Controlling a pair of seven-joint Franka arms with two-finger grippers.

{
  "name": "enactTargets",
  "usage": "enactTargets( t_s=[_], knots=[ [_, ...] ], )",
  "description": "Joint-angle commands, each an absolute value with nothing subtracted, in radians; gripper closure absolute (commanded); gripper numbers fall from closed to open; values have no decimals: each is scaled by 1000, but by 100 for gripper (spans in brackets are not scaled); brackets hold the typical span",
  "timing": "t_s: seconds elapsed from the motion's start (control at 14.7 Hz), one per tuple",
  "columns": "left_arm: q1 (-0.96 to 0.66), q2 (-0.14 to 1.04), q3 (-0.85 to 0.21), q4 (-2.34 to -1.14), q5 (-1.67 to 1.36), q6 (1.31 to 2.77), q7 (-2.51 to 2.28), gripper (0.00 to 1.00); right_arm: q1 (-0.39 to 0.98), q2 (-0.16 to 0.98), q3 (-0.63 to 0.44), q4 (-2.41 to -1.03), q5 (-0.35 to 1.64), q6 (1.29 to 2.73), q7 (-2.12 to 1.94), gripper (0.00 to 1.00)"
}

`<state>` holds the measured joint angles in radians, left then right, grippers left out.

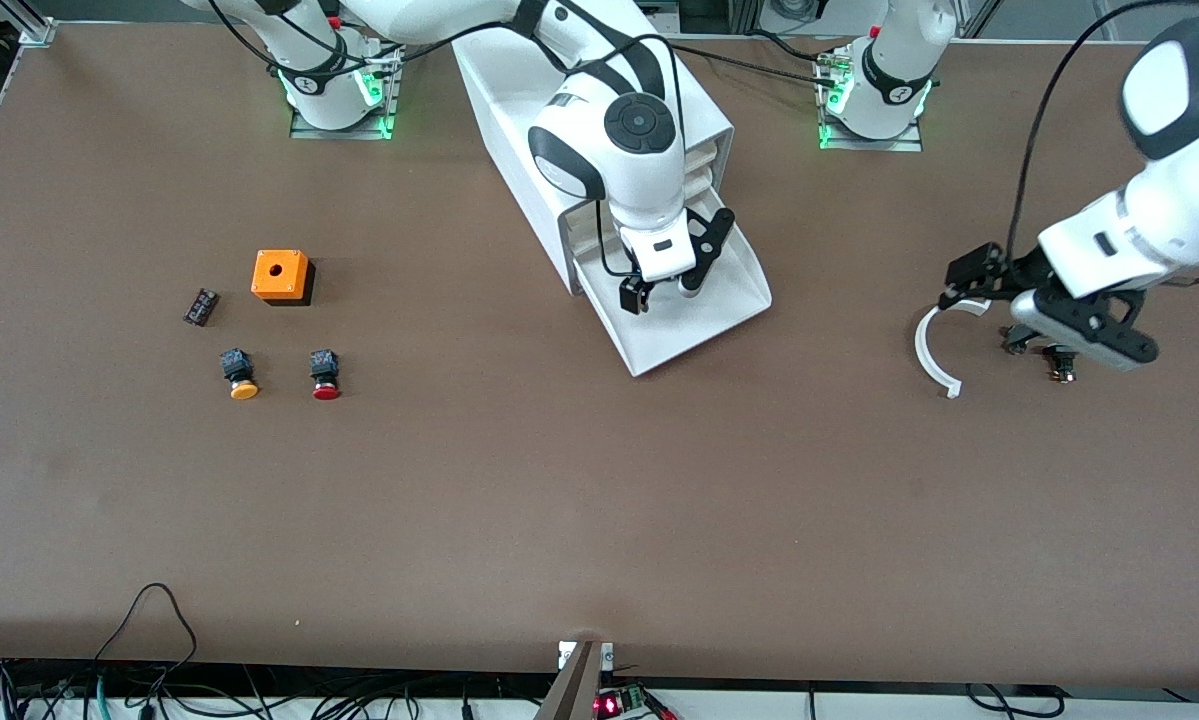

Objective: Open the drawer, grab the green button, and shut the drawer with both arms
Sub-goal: 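Lower the right gripper into the drawer while the left gripper withdraws, then close the right gripper around the green push button in the drawer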

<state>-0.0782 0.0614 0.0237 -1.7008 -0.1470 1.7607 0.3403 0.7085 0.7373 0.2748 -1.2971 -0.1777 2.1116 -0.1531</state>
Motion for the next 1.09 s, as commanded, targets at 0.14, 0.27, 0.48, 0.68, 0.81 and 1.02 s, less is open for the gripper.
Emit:
enactTargets(
  t_s=[0.14, 0.27, 0.48, 0.68, 0.81, 1.02],
  knots=[
    [-81, 48, 14, -1571, 44, 1548, 229, 0, 693, 742, 301, -1293, -179, 2086, -281, 0],
    [-84, 17, 11, -1580, 75, 1529, 232, 0, 699, 749, 301, -1293, -179, 2079, -284, 0],
    [-80, -21, 11, -1608, 75, 1539, 224, 0, 692, 759, 331, -1295, -179, 2077, -304, 0],
    [-58, -66, 15, -1672, 65, 1629, 222, 0, 684, 765, 347, -1296, -179, 2019, -350, 0],
    [-28, -127, 18, -1765, 39, 1693, 224, 0, 689, 769, 350, -1299, -179, 1987, -374, 0],
    [-21, -161, 31, -1793, 17, 1694, 221, 0, 686, 773, 350, -1302, -179, 1953, -413, 0]
  ],
)
